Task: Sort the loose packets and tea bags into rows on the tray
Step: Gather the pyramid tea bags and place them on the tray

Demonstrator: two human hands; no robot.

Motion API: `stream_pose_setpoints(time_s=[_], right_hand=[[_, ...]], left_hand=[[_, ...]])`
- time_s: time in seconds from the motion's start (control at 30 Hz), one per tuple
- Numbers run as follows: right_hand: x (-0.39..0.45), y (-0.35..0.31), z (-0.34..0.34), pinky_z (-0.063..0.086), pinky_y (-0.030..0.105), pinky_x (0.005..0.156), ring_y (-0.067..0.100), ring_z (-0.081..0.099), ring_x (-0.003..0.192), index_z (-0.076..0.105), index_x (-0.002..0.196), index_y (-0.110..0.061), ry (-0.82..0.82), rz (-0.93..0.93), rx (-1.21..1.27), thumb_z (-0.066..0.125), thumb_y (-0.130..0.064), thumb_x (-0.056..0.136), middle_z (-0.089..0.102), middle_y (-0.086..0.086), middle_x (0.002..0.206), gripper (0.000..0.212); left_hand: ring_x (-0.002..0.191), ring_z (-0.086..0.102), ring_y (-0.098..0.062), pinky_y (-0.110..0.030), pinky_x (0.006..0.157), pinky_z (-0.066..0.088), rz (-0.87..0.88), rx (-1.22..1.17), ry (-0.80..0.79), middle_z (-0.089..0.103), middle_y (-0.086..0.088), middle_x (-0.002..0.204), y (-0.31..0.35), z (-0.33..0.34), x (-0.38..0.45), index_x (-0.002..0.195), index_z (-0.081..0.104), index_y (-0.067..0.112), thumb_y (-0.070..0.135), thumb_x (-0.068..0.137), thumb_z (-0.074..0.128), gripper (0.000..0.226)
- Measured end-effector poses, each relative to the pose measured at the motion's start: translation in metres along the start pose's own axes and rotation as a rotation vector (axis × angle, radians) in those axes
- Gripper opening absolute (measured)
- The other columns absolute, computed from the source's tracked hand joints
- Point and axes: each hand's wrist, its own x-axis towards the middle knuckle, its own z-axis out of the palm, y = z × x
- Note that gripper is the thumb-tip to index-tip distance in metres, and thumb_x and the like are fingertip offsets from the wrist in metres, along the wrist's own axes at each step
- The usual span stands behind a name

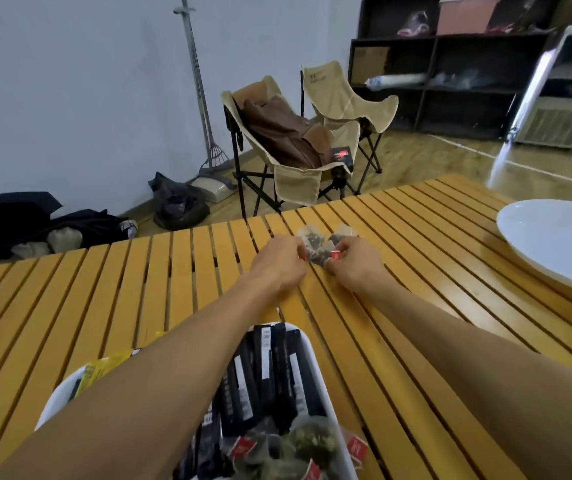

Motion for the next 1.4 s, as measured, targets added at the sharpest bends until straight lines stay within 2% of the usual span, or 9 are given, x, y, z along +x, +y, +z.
stream_pose_setpoints(time_s=[0.07,0.23,0.4,0.5,0.63,0.87,1.0,1.17,1.4], right_hand=[[-0.002,-0.001,0.000,0.063,0.042,0.075,0.018,0.068,0.080,0.064,0.094,-0.020,0.009,0.014,-0.010,0.068,-0.024,0.092,0.068,0.002,0.092,0.007],[-0.035,-0.002,-0.023,0.062,0.044,0.075,0.021,0.069,0.078,0.066,0.086,-0.012,-0.064,0.009,0.111,0.065,-0.022,0.093,0.071,0.007,0.087,0.012],[-0.108,-0.011,-0.059,0.058,0.035,0.071,0.020,0.066,0.073,0.068,0.094,-0.009,-0.212,-0.038,0.215,0.067,-0.022,0.093,0.072,0.009,0.089,0.014],[-0.154,-0.019,-0.081,0.055,0.027,0.064,0.018,0.068,0.076,0.068,0.097,-0.007,-0.333,-0.051,0.276,0.063,-0.016,0.096,0.073,0.012,0.094,0.011],[-0.199,-0.026,-0.103,0.045,0.011,0.051,0.007,0.064,0.065,0.070,0.099,-0.003,-0.439,-0.080,0.304,0.062,-0.016,0.096,0.073,0.016,0.095,0.016],[-0.228,-0.020,-0.093,0.040,0.020,0.050,0.011,0.052,0.059,0.064,0.101,0.002,-0.583,0.020,0.207,0.066,-0.016,0.091,0.067,0.009,0.083,0.020],[-0.233,-0.010,-0.072,0.048,0.021,0.048,0.012,0.063,0.060,0.057,0.103,-0.008,-0.554,0.034,0.135,0.071,-0.017,0.090,0.073,0.010,0.091,0.021],[-0.233,-0.003,-0.064,0.061,0.030,0.064,0.014,0.068,0.078,0.055,0.097,-0.020,-0.326,-0.122,-0.005,0.076,-0.020,0.084,0.067,0.000,0.089,0.025],[-0.237,0.000,-0.054,0.059,0.020,0.063,0.007,0.065,0.086,0.066,0.080,-0.019,-0.376,-0.188,-0.052,0.073,-0.018,0.087,0.066,-0.007,0.090,0.009]], left_hand=[[0.107,0.061,-0.023,-0.042,0.093,0.052,-0.003,0.042,-0.041,0.067,-0.003,0.116,-0.001,0.001,-0.003,0.108,0.071,0.020,0.010,0.091,0.053,0.026],[0.087,0.063,-0.019,-0.037,0.078,0.054,0.020,-0.014,0.000,0.068,-0.004,0.104,0.005,-0.020,-0.032,0.104,0.071,0.014,0.016,0.096,0.054,0.019],[0.080,0.056,0.006,-0.013,0.065,0.038,0.057,-0.208,0.108,0.062,0.020,0.096,0.002,-0.070,-0.112,0.094,0.072,0.033,0.026,0.095,0.058,0.016],[0.077,0.063,0.004,-0.019,0.066,0.049,0.009,-0.362,0.149,0.069,0.023,0.081,-0.004,-0.099,-0.181,0.078,0.072,0.038,0.030,0.093,0.063,0.020],[0.070,0.065,-0.002,-0.021,0.063,0.051,-0.038,-0.445,0.062,0.072,0.013,0.078,-0.003,-0.124,-0.255,0.077,0.072,0.030,0.042,0.084,0.067,0.015],[0.065,0.061,-0.002,-0.011,0.055,0.047,-0.128,-0.306,-0.090,0.068,0.002,0.076,0.009,-0.098,-0.295,0.077,0.067,0.024,0.015,0.089,0.071,0.015],[0.064,0.059,-0.005,-0.012,0.053,0.042,-0.146,-0.222,-0.063,0.065,0.004,0.073,0.009,-0.077,-0.297,0.079,0.063,0.024,0.007,0.091,0.064,0.020],[0.082,0.052,-0.003,-0.020,0.070,0.043,-0.058,0.015,0.065,0.055,0.013,0.091,0.005,-0.067,-0.298,0.087,0.061,0.030,0.019,0.094,0.060,0.013],[0.096,0.046,-0.009,-0.022,0.084,0.038,0.004,0.105,0.055,0.050,0.014,0.094,-0.003,-0.060,-0.298,0.090,0.068,0.034,0.028,0.092,0.064,0.007]])
